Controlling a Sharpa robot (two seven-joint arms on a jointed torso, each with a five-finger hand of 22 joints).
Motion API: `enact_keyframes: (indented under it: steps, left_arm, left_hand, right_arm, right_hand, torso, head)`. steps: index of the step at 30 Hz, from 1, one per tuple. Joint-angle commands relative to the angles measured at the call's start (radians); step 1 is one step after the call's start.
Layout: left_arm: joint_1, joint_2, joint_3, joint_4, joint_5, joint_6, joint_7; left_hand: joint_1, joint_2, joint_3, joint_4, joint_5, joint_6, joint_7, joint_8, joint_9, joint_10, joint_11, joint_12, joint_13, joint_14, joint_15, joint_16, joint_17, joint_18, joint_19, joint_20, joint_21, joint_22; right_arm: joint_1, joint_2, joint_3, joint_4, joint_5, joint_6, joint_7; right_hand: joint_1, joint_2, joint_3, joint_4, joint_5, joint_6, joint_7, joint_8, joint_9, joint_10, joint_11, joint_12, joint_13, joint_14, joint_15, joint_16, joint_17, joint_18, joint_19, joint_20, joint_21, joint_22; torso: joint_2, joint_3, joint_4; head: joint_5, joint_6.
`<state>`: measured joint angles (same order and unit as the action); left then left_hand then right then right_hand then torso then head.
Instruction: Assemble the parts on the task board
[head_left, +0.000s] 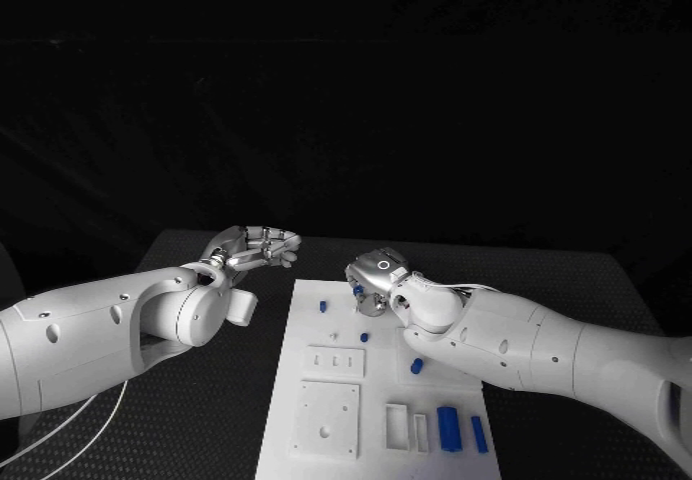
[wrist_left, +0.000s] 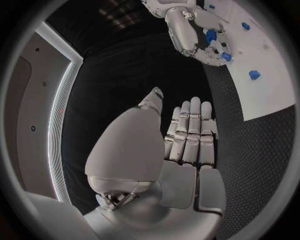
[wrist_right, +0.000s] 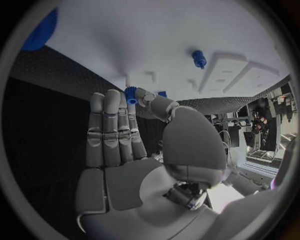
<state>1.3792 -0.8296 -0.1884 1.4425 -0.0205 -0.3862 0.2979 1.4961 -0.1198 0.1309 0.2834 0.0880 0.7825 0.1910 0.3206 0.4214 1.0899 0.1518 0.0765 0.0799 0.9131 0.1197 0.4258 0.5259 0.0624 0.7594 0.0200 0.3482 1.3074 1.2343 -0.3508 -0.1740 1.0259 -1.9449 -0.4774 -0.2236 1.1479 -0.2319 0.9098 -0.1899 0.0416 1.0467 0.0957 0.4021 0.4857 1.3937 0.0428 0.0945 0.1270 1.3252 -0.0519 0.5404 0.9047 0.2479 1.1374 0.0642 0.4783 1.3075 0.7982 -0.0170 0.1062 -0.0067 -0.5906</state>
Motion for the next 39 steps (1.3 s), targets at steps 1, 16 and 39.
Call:
enact_keyframes:
  steps: [1, 16, 39]
  left_arm:
    - [0.003, 0.003, 0.001, 0.001, 0.000, 0.012, 0.011]
    - [0.003, 0.000, 0.001, 0.000, 0.000, 0.013, 0.011]
    - [0.003, 0.003, 0.001, -0.001, 0.000, 0.015, 0.010]
  left_hand:
    - [0.010, -0.002, -0.004, 0.004, -0.001, 0.005, 0.000, -0.007, -0.002, 0.007, -0.001, -0.004, -0.001, 0.005, 0.001, -0.007, 0.001, 0.011, 0.009, 0.000, -0.006, 0.013]
    - [0.011, -0.001, -0.006, 0.004, 0.000, 0.006, 0.000, -0.007, -0.002, 0.007, -0.001, -0.004, -0.001, 0.005, 0.001, -0.007, 0.001, 0.010, 0.009, 0.000, -0.006, 0.013]
    - [0.012, -0.001, -0.008, 0.005, 0.000, 0.006, 0.000, -0.007, -0.002, 0.007, 0.000, -0.005, -0.001, 0.005, 0.001, -0.008, 0.001, 0.011, 0.009, 0.001, -0.006, 0.013]
  right_arm:
    - [-0.002, 0.003, -0.001, -0.002, -0.019, 0.009, -0.003]
    - [-0.003, -0.001, -0.001, -0.012, -0.026, 0.036, -0.018]
    - [-0.003, 0.015, -0.002, -0.031, -0.008, 0.053, -0.005]
  right_hand:
    - [0.010, 0.002, 0.006, 0.002, 0.007, 0.008, -0.002, 0.005, 0.002, 0.006, 0.000, 0.001, 0.075, 0.000, -0.007, 0.005, 0.001, 0.014, 0.003, -0.007, 0.006, 0.025]
    - [0.010, 0.001, 0.007, 0.003, 0.007, 0.008, -0.002, 0.004, 0.003, 0.006, 0.000, 0.000, 0.076, 0.000, -0.007, 0.006, 0.001, 0.014, 0.002, -0.007, 0.009, 0.025]
    - [0.007, -0.004, 0.015, 0.010, 0.007, 0.002, 0.000, -0.002, 0.004, -0.001, 0.003, -0.008, 0.079, -0.004, -0.004, 0.008, 0.000, 0.014, -0.007, -0.005, 0.017, 0.024]
  torso:
    - [0.002, -0.0003, -0.0002]
    - [0.000, 0.0005, -0.0025]
    - [0.001, -0.0008, -0.0003]
  head:
    - [0.001, -0.003]
    - [0.005, -0.009]
    - [0.003, -0.006]
